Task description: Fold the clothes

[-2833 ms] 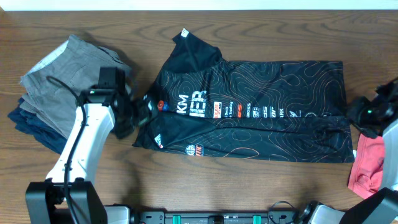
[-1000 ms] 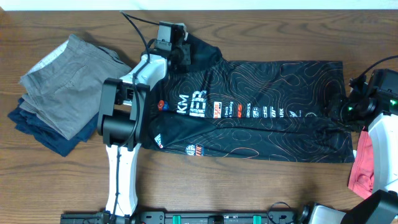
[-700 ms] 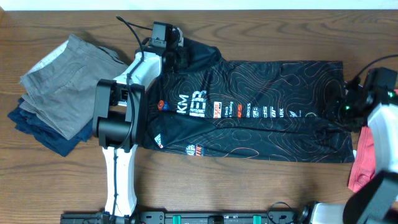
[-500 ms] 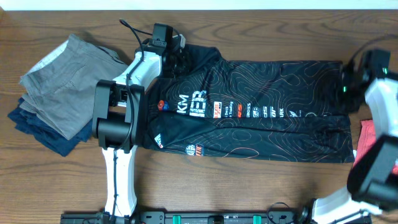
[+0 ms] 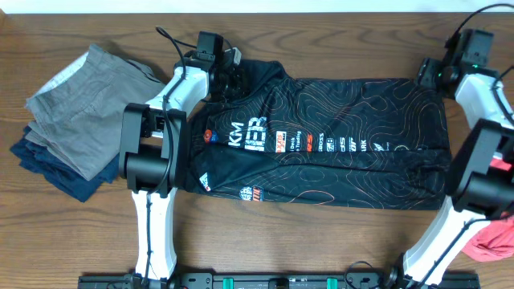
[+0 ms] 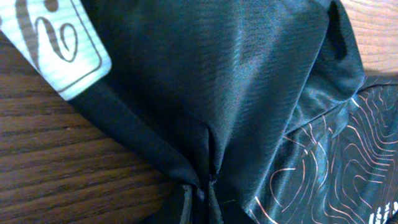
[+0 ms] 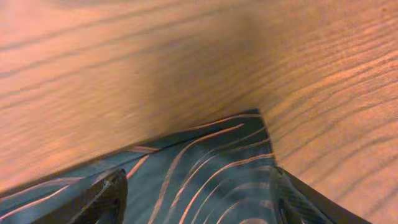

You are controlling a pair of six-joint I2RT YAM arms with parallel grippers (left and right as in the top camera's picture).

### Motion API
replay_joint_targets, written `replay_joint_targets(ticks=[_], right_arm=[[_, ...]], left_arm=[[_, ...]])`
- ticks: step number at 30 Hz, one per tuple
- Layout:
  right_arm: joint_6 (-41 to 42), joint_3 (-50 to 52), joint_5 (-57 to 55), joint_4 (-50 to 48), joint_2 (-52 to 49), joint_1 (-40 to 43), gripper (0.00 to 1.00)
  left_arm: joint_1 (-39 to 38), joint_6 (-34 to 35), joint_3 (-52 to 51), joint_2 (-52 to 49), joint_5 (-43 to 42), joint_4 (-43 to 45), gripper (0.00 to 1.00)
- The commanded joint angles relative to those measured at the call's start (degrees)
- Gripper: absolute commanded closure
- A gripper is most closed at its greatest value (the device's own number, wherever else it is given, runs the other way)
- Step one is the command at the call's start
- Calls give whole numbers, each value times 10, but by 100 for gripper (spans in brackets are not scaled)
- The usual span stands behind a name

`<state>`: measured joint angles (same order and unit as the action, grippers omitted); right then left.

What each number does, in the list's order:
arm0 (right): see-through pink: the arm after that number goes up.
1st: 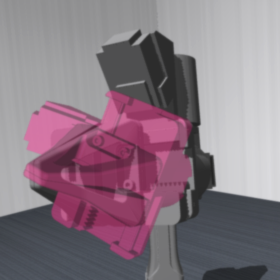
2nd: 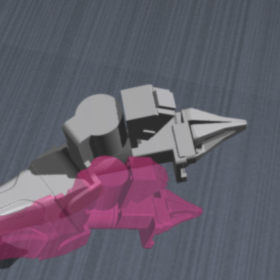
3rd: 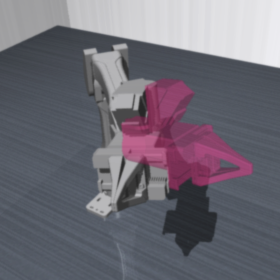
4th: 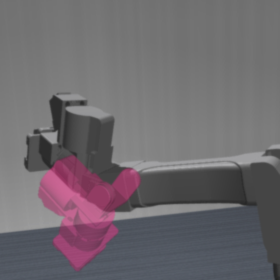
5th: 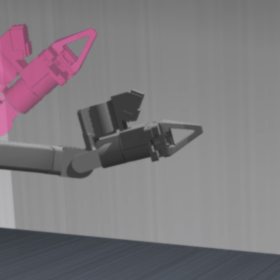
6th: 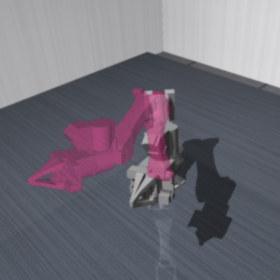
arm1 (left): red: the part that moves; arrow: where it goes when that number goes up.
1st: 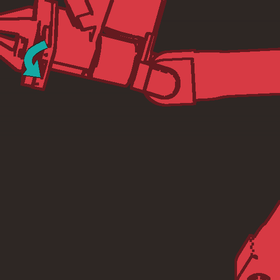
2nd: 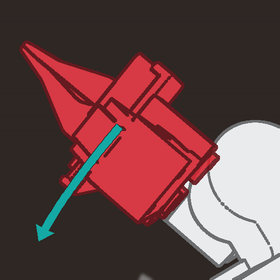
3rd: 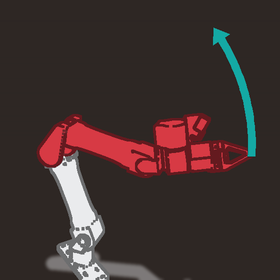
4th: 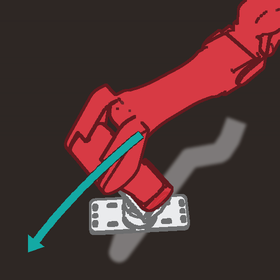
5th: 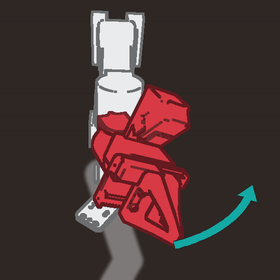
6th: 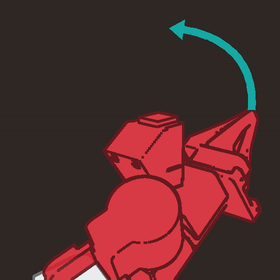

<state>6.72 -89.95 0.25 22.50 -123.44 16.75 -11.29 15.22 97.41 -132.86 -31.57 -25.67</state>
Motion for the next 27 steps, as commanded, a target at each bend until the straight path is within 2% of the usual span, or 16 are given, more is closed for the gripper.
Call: replay_joint_targets(ticks=[1,13,15,16,20,21,27], right_arm=[[15,-4,-58,-21,-24,2,30],[43,-3,-72,-56,-80,2,32],[51,-3,-71,-57,-89,2,40],[55,-3,-71,-56,-91,2,48],[66,-4,-69,-53,-92,2,94],[74,-4,-69,-47,-91,2,99],[91,-16,-69,0,-75,12,99]], left_arm=[[2,-1,-3,19,-8,-3,89],[2,-1,-3,19,-8,-3,89],[2,-1,-3,19,-8,-3,89],[2,-1,-3,19,-8,-3,89],[3,-1,-3,19,-8,2,89],[4,-1,-3,19,-8,5,89],[21,-1,-3,42,-9,11,92]])
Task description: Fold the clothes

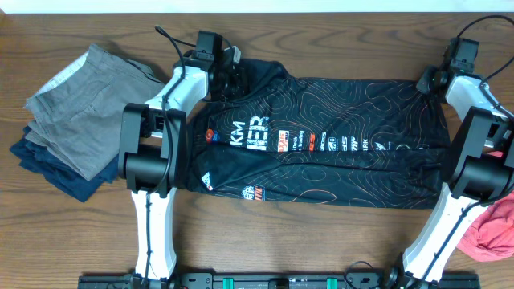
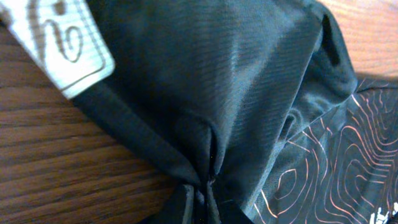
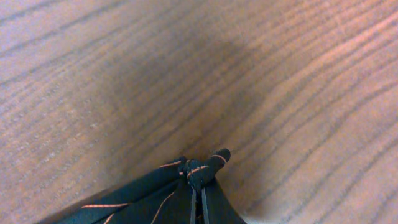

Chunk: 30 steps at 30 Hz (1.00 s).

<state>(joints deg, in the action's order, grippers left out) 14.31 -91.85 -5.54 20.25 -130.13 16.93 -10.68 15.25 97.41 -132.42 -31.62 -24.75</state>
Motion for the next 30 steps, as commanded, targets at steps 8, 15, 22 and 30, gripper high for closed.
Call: replay_joint_targets(ticks=[8,15,22,30], right_arm=[[13,-5,-20,101,55,27,99],[13,-5,-20,194,115,35,93],[-9,-5,-30,313,177,35,93],[-14,-2,-94,465,200,46,93]], left_arm=[[32,-1,-3,111,-38,-34,94],[34,-2,-3,155,-38,-158,94],[67,-2,-3,181,-30,-331,94],[111,-58,-7,183,-23,-468,94]])
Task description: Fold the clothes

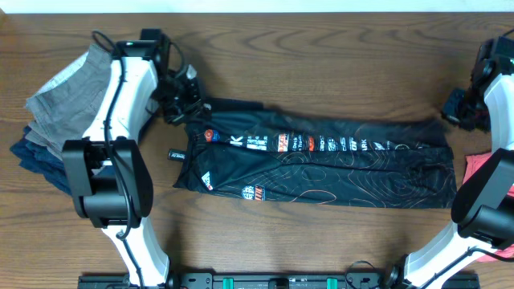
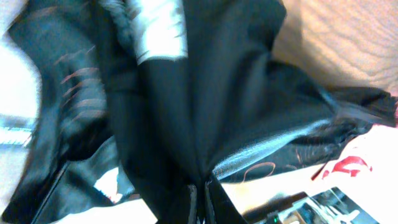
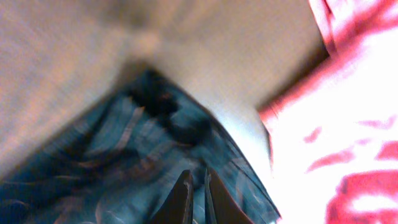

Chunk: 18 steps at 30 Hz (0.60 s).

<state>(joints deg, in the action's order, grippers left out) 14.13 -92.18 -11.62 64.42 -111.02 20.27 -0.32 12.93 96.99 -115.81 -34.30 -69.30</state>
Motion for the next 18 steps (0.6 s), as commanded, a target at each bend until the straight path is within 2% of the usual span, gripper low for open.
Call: replay_joint_targets(ticks=[1,4,7,9,13,18], right_arm=[[-15,1,-34,40,9,14,93],[-15,1,-39,80,9,20,99],[-13,1,-30,89,9,27,99],[-21,1,18,84,9,27,97],[-76,2,163,71,7,14,82],[-84,20,178,35,3,-16,64]], left_arm=[[7,-43,-4,17,4,-35,94],[6,-64,-4,17,4,-74,94],[4,-83,-6,17,4,-95,94],[3,-89,-9,17,4,-95,94],[3,-88,-10,17,4,-81,94],[3,-86,-12,17,4,-67,94]])
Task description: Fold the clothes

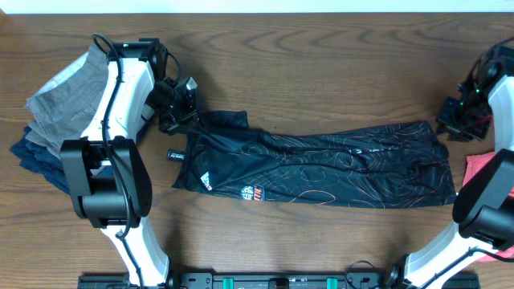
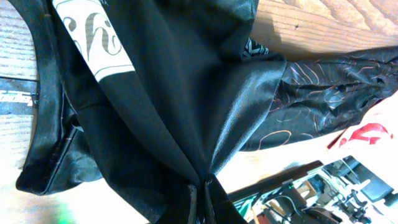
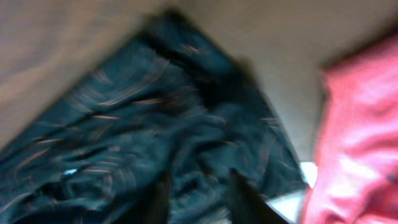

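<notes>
A black jersey [image 1: 321, 164] with thin orange contour lines lies across the table, doubled lengthwise into a long band. At its upper left corner my left gripper [image 1: 181, 112] is shut on a bunch of the black fabric [image 2: 186, 106], and the cloth fans out from the closed fingertips [image 2: 202, 190]. My right gripper [image 1: 456, 120] hovers at the band's right end. Its view is blurred, but both dark fingers [image 3: 163, 196] stand apart over the jersey [image 3: 143, 124] with nothing between them.
A stack of folded clothes [image 1: 68, 112], grey on top of navy, sits at the far left beside my left arm. A red garment [image 1: 484, 170] lies at the right edge, close to the jersey's end, and shows in the right wrist view as red cloth [image 3: 360, 137].
The jersey's far half now lies over the row of logos that showed along the middle. My right gripper was shut on the right corner and is now open above it. The left remains shut.
The jersey lay spread flat, my left gripper shut on its far left corner and the right open around the far right corner. Then the right was shut on that corner. Later both held the far edge nearer the middle. Now the jersey is doubled and the right has let go.
</notes>
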You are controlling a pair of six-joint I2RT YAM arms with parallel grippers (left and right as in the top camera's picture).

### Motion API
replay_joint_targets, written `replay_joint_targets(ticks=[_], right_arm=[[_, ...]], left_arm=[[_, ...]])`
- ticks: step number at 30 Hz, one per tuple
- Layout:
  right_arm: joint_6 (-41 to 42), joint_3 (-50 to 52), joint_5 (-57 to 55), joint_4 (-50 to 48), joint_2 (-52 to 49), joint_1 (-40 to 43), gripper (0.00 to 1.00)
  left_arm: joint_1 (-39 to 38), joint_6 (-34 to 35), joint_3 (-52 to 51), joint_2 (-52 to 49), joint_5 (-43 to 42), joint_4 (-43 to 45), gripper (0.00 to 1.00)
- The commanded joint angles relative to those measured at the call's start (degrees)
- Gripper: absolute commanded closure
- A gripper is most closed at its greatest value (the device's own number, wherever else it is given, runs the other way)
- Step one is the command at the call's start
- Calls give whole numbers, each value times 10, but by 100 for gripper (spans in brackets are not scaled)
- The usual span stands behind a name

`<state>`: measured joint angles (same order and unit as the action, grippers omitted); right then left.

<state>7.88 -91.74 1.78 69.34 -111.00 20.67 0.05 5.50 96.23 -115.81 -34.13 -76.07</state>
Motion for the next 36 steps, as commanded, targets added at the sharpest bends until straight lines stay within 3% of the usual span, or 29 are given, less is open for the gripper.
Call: replay_joint_targets(ticks=[1,6,23,28,32,36], right_arm=[[-22,26,40,-34,3,-26,60],[13,86,-5,-138,3,-41,44],[43,219,-3,-355,3,-42,44],[50,220,-3,-371,3,-42,49],[50,220,-4,-372,3,-42,72],[50,220,-5,-372,3,-42,75]], left_arm=[[0,-12,-4,17,3,1,94],[0,-12,-4,17,3,5,94],[0,-12,-4,17,3,16,94],[0,-12,-4,17,2,20,94],[0,-12,-4,17,3,20,94],[0,-12,-4,17,3,20,94]])
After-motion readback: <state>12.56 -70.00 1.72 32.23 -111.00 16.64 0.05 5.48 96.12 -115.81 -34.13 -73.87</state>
